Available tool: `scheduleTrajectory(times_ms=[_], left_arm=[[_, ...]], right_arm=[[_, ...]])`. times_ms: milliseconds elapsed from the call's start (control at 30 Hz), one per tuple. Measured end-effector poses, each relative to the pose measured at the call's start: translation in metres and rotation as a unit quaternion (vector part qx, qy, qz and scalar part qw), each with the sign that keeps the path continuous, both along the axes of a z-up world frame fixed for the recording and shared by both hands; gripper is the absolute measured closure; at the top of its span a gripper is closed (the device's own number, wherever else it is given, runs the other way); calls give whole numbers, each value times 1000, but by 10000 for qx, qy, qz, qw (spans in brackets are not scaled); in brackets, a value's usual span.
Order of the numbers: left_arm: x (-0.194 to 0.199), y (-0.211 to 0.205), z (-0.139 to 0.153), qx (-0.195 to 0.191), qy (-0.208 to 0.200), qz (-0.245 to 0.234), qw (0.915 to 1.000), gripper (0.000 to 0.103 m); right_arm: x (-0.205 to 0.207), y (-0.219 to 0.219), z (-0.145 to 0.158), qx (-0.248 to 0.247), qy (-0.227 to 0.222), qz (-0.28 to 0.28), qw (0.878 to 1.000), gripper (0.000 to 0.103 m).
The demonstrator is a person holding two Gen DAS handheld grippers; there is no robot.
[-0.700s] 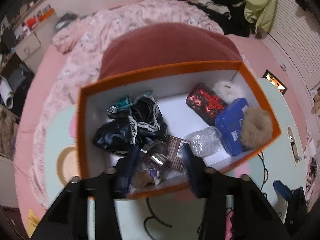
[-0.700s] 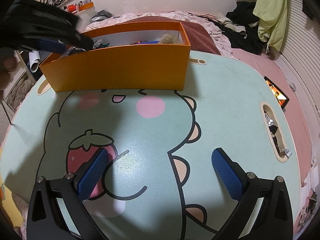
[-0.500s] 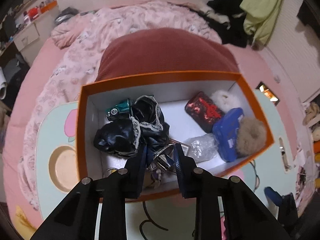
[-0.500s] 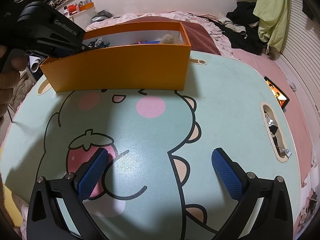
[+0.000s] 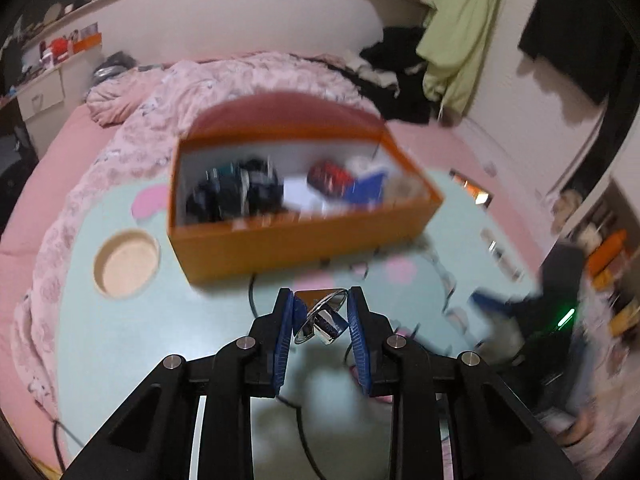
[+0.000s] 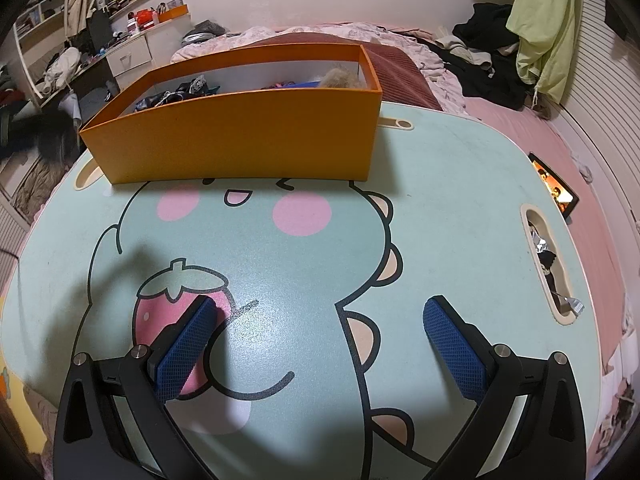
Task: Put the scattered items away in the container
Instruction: 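Lift the silver round item out of the orange box with the left gripper, set it on the table, then reach into the orange box and grasp the black fabric with the right gripper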
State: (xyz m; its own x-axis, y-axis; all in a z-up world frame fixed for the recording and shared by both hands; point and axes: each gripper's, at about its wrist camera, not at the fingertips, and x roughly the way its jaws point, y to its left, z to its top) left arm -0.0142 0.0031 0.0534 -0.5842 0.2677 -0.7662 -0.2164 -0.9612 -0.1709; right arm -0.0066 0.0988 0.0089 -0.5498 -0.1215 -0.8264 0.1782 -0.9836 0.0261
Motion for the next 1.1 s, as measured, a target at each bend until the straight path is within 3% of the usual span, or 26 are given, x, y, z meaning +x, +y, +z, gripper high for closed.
scheduleTrajectory(times_ms=[100, 133, 167, 233, 300, 400, 500, 533, 767, 867, 967, 1100], left_arm=[[-1, 3, -16, -144, 152, 77, 9998, 76], [-1, 3, -19, -183, 223, 178, 9994, 68], [-1, 2, -21, -195, 242, 244, 9992, 51], [3, -2, -22, -124, 301, 319, 9990, 30], [12, -7, -22, -71, 402, 364, 9985, 22], [27, -9, -32, -372, 367, 438, 9977, 7], [34, -2, -54, -812, 63, 395, 9959, 4], [36, 1, -56, -968, 143, 413, 9943, 0], [34, 1, -52, -907, 164, 476, 9946, 0], [33, 2, -52, -896, 159, 476, 9947, 0], [34, 1, -55, -885, 151, 476, 9948, 0], [34, 0, -56, -879, 150, 474, 9949, 0]], right_arm=[[0, 0, 0, -2, 1, 1, 10000, 0], [0, 0, 0, -2, 2, 5, 10000, 0], [0, 0, 0, -3, 2, 3, 10000, 0], [1, -1, 1, -5, 5, 4, 10000, 0], [1, -1, 1, -6, 4, 5, 10000, 0], [-3, -3, 0, -8, 4, 6, 10000, 0], [-3, -3, 0, -7, 3, 5, 10000, 0], [-3, -3, 0, -6, 3, 5, 10000, 0], [-2, -5, 0, 10, 0, 15, 10000, 0], [-1, -5, 6, -249, -23, 230, 9994, 0], [0, -14, 29, -461, 268, 585, 9969, 1], [-17, -46, 85, -703, 781, 1104, 9883, 2]])
